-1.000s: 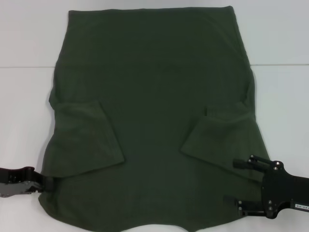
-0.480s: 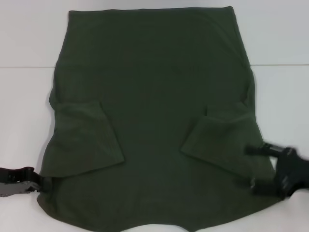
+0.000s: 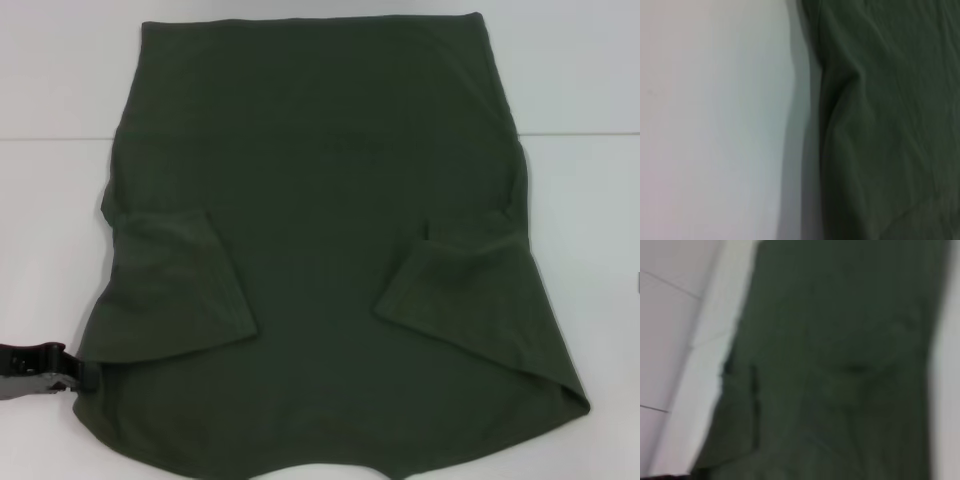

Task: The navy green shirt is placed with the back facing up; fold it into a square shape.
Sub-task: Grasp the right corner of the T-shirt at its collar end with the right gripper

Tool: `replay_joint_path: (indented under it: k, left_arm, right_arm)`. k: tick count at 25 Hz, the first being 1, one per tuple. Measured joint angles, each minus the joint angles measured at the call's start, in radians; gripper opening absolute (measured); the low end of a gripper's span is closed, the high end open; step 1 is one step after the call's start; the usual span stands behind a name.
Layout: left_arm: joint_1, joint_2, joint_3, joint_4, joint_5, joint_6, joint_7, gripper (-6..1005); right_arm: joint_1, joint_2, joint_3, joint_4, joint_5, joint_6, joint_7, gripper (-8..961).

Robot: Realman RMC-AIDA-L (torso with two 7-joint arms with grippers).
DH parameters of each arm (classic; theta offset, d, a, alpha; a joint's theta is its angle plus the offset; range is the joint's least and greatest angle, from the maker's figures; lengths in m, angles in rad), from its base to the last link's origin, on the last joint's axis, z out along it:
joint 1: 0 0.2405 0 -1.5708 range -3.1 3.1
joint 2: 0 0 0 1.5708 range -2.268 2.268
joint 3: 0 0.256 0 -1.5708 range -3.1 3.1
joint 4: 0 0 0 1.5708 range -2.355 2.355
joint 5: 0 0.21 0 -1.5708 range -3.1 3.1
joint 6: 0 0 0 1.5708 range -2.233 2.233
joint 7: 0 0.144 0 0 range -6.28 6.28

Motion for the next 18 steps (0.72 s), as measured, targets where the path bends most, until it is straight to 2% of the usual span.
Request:
replay_joint_path:
  k: [4, 6, 9, 12, 18]
  left_arm:
    - [-0.007, 0.001, 0.001, -0.004, -0.001, -0.003, 0.004, 21]
    - [-0.01, 0.002, 0.001, -0.003, -0.001, -0.003, 0.005, 21]
    - [-0.012, 0.003, 0.0, -0.003, -0.001, -0.003, 0.005, 21]
    - [-0.016, 0.004, 0.0, -0.003, -0.001, -0.003, 0.006, 21]
    - [-0.019, 0.004, 0.0, -0.003, -0.001, -0.004, 0.006, 22]
  right_arm:
    - [0.049, -0.002, 0.027, 0.032, -0.169, -0.005, -0.007, 912]
    - [0.069, 0.005, 0.025, 0.072, -0.218, 0.004, -0.033, 866]
    - [0.089, 0.022, 0.012, 0.117, -0.252, 0.023, -0.073, 798]
    - [0.099, 0.041, 0.008, 0.125, -0.284, 0.044, -0.097, 795]
    - [0.105, 0.052, -0.005, 0.147, -0.311, 0.071, -0.122, 794]
